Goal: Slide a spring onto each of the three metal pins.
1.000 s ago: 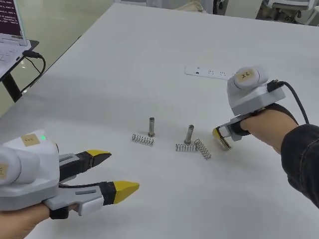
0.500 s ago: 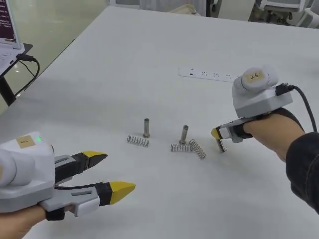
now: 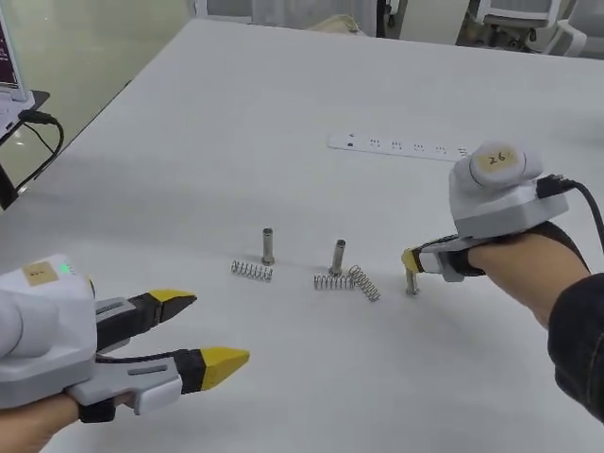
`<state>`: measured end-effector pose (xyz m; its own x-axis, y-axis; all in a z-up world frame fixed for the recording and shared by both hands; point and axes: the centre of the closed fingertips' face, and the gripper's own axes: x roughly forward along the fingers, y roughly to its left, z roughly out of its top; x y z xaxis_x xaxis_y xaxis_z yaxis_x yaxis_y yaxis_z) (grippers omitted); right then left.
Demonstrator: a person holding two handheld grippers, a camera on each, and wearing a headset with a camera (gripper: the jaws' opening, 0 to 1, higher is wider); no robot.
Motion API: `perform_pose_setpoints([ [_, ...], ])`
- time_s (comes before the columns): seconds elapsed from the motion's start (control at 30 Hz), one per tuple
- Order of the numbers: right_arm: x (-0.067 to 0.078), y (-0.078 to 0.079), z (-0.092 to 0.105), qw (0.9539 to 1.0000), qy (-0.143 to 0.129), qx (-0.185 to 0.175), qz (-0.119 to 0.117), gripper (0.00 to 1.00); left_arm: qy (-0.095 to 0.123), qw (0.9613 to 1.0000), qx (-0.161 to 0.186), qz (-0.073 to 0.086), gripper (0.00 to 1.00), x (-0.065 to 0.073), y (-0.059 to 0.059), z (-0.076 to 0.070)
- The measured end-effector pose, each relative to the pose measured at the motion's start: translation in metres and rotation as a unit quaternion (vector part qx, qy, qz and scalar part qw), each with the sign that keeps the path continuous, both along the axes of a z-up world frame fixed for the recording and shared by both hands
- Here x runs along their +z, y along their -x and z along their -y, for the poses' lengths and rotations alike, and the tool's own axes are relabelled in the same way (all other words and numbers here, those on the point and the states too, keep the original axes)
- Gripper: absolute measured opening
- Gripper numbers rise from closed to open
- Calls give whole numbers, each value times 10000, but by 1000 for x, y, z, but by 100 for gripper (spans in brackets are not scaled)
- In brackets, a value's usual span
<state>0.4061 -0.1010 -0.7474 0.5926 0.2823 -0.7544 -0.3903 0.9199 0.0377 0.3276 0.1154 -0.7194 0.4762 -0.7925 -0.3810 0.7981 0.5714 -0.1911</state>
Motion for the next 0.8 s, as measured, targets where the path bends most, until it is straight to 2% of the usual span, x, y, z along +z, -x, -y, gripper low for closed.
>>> perform_pose_setpoints([
  [0.33,2,11,4,9999,21,-63,129,6,1,10000,-10,5,53,1,0,1],
  [0.8,0,12,5,9998,148,61,115,6,-10,10000,-30,2,53,0,1,1],
])
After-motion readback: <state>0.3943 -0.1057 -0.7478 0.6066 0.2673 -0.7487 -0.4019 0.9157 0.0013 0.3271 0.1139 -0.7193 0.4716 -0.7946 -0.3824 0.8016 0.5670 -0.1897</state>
